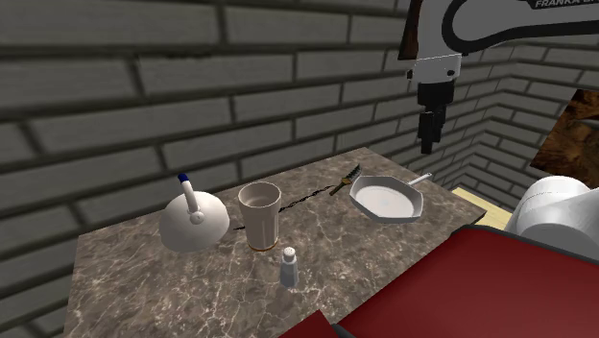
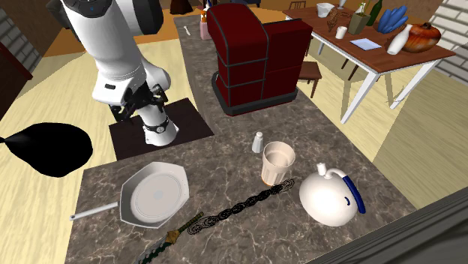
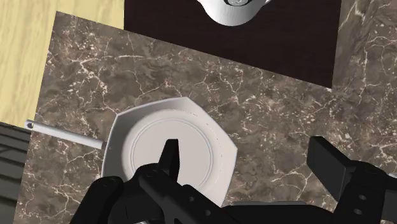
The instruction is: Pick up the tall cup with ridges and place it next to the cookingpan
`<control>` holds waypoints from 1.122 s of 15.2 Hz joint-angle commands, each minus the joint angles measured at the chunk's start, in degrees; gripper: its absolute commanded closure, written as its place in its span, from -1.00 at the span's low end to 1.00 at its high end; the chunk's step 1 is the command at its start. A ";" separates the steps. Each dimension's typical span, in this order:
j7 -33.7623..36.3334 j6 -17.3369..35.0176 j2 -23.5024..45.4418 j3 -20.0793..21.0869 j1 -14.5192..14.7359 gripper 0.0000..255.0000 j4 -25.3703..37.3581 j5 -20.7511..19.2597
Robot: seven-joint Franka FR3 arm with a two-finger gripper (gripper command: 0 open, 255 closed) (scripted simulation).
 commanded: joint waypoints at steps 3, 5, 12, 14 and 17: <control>1.84 2.88 2.38 1.43 0.86 -1.00 0.06 1.77; 3.58 5.75 4.98 2.86 1.68 -1.00 0.39 3.41; 9.16 15.29 15.46 7.59 4.25 -1.00 3.79 7.85; 10.68 17.76 18.77 8.84 4.89 -1.00 5.38 8.70; 12.94 21.19 23.91 10.62 5.76 -1.00 8.28 9.57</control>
